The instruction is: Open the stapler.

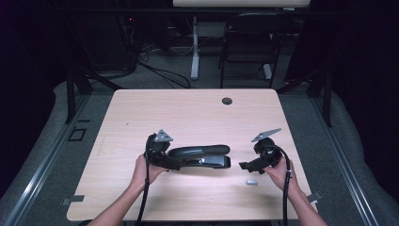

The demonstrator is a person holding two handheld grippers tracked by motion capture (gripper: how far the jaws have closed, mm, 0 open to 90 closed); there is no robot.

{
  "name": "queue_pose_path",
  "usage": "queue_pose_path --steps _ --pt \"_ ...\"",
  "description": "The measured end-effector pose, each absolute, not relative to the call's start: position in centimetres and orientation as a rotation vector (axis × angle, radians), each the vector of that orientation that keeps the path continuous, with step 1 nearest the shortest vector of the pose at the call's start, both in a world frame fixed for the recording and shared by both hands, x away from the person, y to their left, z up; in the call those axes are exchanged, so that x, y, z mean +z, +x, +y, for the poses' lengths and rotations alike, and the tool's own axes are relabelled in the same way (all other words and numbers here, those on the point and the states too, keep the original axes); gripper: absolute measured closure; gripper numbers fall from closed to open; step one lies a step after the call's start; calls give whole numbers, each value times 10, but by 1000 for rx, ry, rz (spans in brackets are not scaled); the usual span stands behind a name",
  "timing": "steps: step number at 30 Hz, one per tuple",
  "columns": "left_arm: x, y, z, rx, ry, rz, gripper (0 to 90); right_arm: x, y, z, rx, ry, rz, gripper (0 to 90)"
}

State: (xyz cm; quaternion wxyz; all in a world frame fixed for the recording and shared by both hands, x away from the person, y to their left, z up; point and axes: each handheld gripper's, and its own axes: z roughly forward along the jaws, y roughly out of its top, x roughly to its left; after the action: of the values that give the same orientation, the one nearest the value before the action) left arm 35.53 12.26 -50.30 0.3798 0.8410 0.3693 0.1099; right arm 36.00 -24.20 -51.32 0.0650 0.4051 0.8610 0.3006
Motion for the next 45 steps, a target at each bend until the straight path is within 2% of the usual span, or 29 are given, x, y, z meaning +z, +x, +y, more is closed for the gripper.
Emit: queue_pose_path --steps 6,8,9,11,16,19,20,23,26,27,31,35,37,45 --pt "-503 341 103 289 2206 873 26 -512 358 -235 941 1189 2588 53" --pt "-503 336 95 292 2219 835 51 -511 356 -232 933 1174 2588 73" --pt "-502 330 88 313 2216 799 70 -511 354 -228 943 1158 2593 120" --pt "-501 325 83 343 2200 753 144 -512 354 -225 947 1130 2628 158" --pt "-504 319 72 354 2210 700 227 -512 350 -215 952 1071 2651 284" --pt "-509 317 66 339 2226 691 258 -513 350 -211 938 1070 2656 327" --pt "-512 316 62 324 2227 695 309 -515 350 -209 928 1078 2664 423" --pt "-516 316 57 305 2221 708 389 -518 350 -205 924 1073 2680 539" --pt "-520 316 54 310 2224 724 431 -519 350 -201 924 1063 2676 588" --pt "-523 315 49 313 2220 731 446 -520 350 -197 918 1055 2676 638" --pt "-527 316 42 340 2201 741 542 -526 351 -188 888 1035 2674 680" --pt "-533 318 39 319 2202 766 598 -530 351 -185 892 1010 2672 766" --pt "-538 319 35 309 2212 776 660 -531 351 -182 877 988 2661 830" --pt "-543 322 26 329 2190 832 890 -537 352 -174 834 962 2650 900"
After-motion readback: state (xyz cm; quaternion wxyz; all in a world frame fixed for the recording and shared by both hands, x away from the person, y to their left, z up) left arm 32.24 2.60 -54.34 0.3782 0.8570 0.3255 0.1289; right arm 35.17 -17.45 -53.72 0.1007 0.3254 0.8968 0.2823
